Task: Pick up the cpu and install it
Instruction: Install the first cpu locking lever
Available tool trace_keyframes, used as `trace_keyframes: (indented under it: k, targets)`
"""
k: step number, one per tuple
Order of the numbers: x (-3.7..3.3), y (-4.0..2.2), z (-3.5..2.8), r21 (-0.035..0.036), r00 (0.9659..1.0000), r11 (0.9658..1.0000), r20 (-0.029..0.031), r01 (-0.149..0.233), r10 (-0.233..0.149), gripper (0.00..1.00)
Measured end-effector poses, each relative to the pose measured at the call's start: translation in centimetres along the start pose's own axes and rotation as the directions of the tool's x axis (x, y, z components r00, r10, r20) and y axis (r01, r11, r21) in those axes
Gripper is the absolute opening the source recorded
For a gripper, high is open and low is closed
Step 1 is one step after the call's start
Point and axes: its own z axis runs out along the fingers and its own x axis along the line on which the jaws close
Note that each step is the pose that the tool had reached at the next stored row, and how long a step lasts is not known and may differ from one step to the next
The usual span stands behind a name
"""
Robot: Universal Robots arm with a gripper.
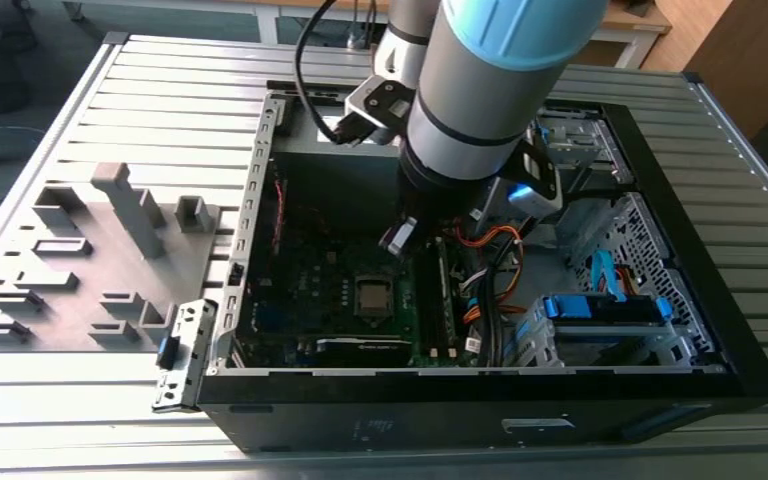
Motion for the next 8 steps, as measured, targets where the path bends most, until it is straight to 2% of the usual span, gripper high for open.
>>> trace_keyframes:
  k: [8]
  targets:
    - [-1.52,0.34,0.36,0.0,1.0,1.0,0.0001,0.0,0.0,0.11]
